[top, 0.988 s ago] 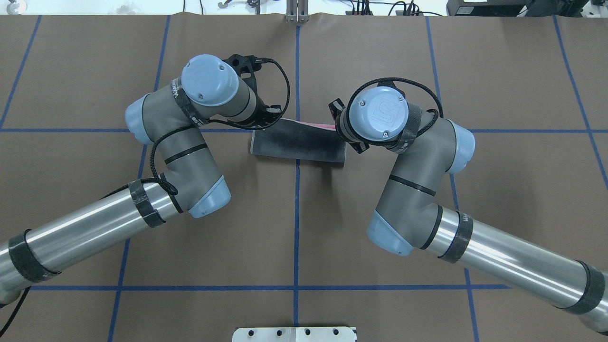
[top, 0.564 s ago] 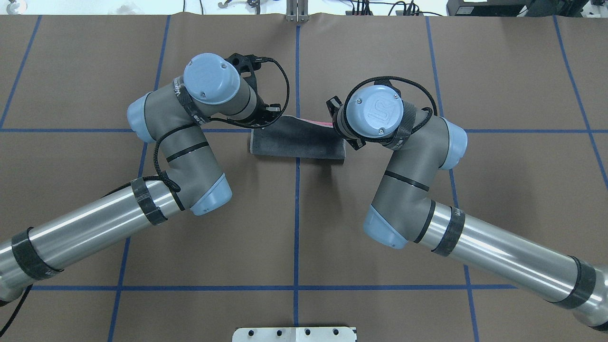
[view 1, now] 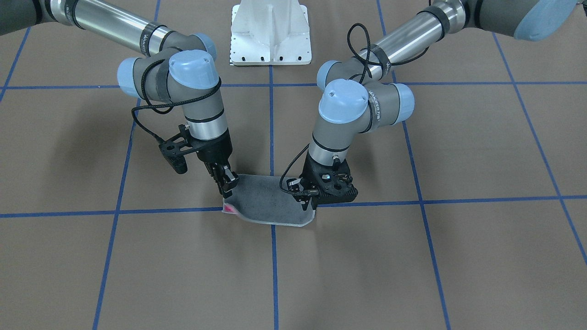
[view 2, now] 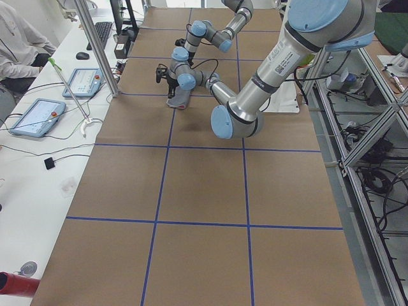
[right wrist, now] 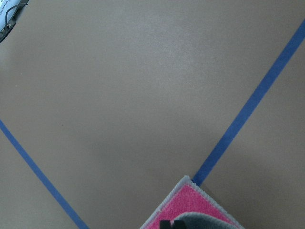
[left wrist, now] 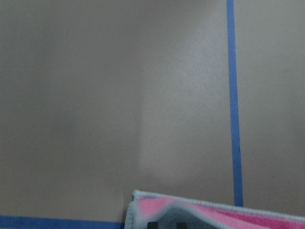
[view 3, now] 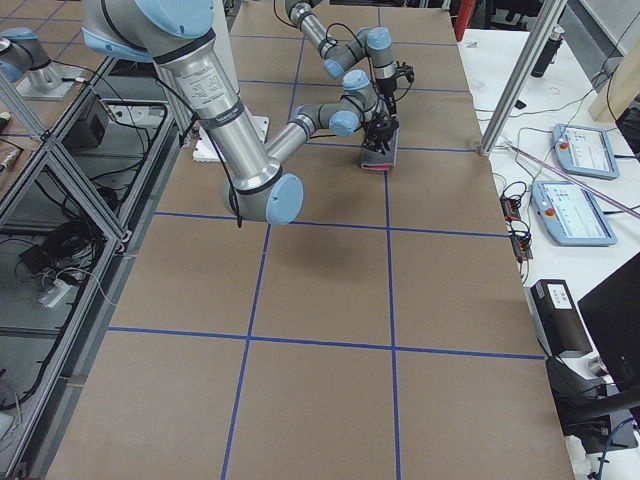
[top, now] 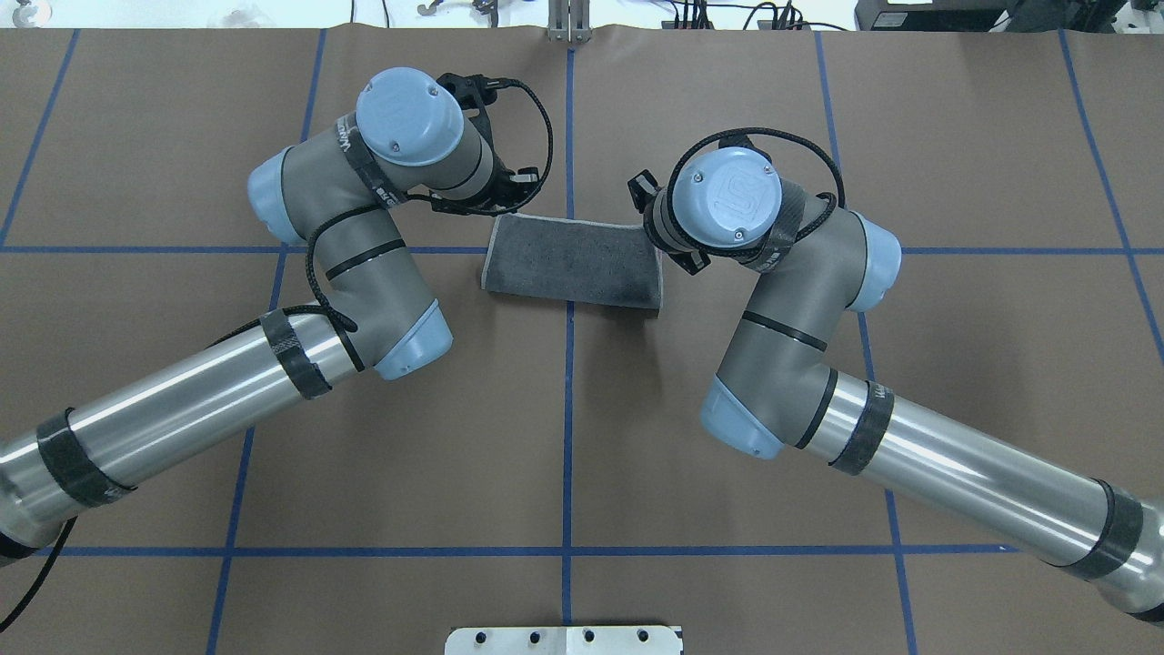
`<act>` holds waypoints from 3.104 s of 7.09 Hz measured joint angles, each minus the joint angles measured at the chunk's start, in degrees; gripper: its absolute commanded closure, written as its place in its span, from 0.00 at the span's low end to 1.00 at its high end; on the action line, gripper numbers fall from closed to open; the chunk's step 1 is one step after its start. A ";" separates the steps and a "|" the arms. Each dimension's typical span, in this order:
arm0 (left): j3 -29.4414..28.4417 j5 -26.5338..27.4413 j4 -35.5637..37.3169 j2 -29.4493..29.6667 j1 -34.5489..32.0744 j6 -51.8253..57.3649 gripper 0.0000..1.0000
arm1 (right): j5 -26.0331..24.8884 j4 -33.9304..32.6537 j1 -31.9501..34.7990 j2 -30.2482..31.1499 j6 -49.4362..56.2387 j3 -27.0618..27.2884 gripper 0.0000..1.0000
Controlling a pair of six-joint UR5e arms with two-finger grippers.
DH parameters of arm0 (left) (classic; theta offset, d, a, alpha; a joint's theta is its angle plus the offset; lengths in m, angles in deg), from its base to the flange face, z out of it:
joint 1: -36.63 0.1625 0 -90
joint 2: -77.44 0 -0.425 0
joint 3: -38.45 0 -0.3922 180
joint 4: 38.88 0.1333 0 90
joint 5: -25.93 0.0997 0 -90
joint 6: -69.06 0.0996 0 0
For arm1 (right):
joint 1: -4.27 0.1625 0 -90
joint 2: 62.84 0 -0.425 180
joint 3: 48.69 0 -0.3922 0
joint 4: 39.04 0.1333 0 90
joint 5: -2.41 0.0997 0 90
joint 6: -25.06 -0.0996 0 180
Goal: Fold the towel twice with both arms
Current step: 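Open both grippers and raise them off the folded towel, then grasp the folded strip's end nearest the left gripper while the right arm withdraws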
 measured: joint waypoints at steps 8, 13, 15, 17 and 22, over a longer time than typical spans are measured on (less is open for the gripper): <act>0.14 -5.14 -22.83 -9.01 -0.76 -17.26 0.02 | 18.29 -1.31 9.31 9.34 35.99 4.32 0.00; 3.27 -5.04 -24.49 -12.64 3.15 -32.43 0.29 | 23.60 -13.88 15.88 13.38 63.12 10.87 0.00; 3.21 -4.87 -26.56 -13.72 4.34 -34.30 0.48 | 24.16 -14.05 16.49 13.93 64.71 11.38 0.00; 3.20 -4.82 -27.46 -14.39 4.57 -34.59 0.61 | 24.22 -14.06 16.55 13.98 64.88 11.55 0.00; 2.93 -4.77 -27.60 -14.43 4.75 -33.97 0.70 | 24.23 -13.98 16.55 13.92 64.90 11.64 0.00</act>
